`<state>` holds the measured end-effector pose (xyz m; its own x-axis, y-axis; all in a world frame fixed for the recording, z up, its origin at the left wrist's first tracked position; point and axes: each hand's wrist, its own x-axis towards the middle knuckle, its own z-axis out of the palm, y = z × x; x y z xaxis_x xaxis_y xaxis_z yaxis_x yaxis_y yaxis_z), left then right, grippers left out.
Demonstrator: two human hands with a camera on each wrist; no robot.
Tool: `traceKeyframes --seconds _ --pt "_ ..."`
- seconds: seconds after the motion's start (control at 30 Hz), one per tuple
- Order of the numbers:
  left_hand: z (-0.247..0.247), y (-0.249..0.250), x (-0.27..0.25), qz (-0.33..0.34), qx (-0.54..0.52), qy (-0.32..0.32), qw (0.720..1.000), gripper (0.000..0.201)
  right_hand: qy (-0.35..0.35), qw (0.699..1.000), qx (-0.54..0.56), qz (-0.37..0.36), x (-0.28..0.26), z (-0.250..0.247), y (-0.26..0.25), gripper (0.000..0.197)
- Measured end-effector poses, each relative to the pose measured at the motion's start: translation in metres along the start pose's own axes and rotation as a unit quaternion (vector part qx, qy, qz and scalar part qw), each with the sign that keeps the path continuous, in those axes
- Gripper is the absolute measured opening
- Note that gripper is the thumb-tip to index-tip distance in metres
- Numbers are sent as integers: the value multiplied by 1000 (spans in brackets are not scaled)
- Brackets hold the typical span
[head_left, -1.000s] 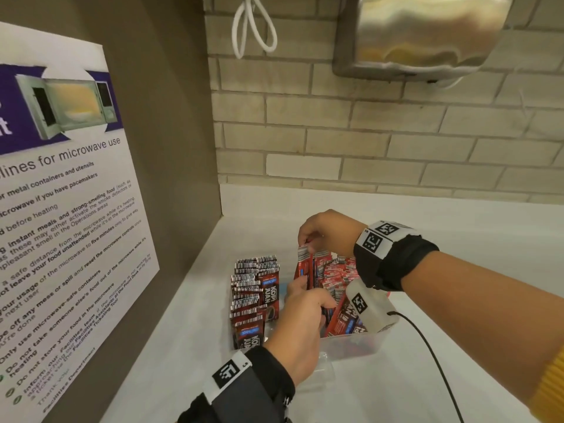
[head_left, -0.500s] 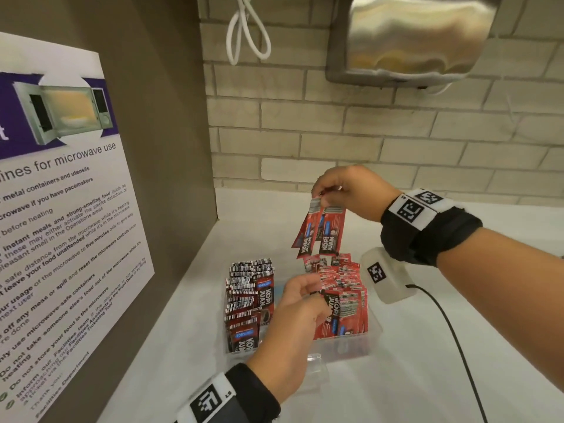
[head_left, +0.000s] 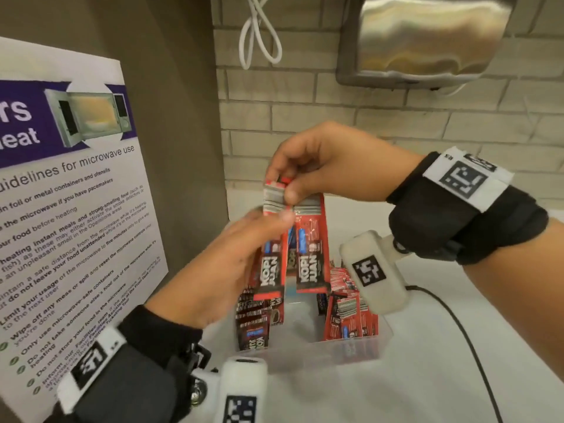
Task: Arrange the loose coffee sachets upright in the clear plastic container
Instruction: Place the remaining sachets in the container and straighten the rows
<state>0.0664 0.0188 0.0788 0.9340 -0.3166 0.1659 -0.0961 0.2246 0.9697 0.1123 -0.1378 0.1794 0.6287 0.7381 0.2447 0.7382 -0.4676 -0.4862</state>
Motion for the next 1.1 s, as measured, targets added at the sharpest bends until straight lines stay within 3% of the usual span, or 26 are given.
traceKeyframes --seconds 0.07,0.2,0.3,0.43,0.5,0.6,0.77,0.83,0.9,1.0,1.1 --pt "5 -1 -6 -52 -73 -35 995 47 -5 999 53 -10 7 11 -5 23" --pt "12 -12 -10 -25 -100 10 995 25 26 994 103 -3 13 26 -4 25" --pt "14 -19 -11 -13 -97 48 994 25 107 986 125 13 9 38 4 22" --pt "7 -21 -10 12 -120 105 987 30 238 953 180 53 -13 55 18 19" --pt "-1 -21 -10 36 -115 140 983 30 249 935 235 87 -30 73 26 29" --pt "-4 -22 -9 62 -88 177 978 22 211 923 303 108 -47 110 30 36" --pt "3 -29 -7 81 -76 186 976 34 283 893 340 85 -44 134 31 21" --pt "0 -32 -6 78 -68 204 973 39 331 888 312 72 -44 132 31 20" --pt "-1 -33 -5 80 -60 219 971 38 352 912 204 53 -43 131 32 28" --pt "0 -31 -5 93 -69 229 967 28 322 947 11 -2 -42 134 34 39" --pt "-3 -31 -5 96 -88 250 959 14 273 961 -22 -32 -43 137 41 46"
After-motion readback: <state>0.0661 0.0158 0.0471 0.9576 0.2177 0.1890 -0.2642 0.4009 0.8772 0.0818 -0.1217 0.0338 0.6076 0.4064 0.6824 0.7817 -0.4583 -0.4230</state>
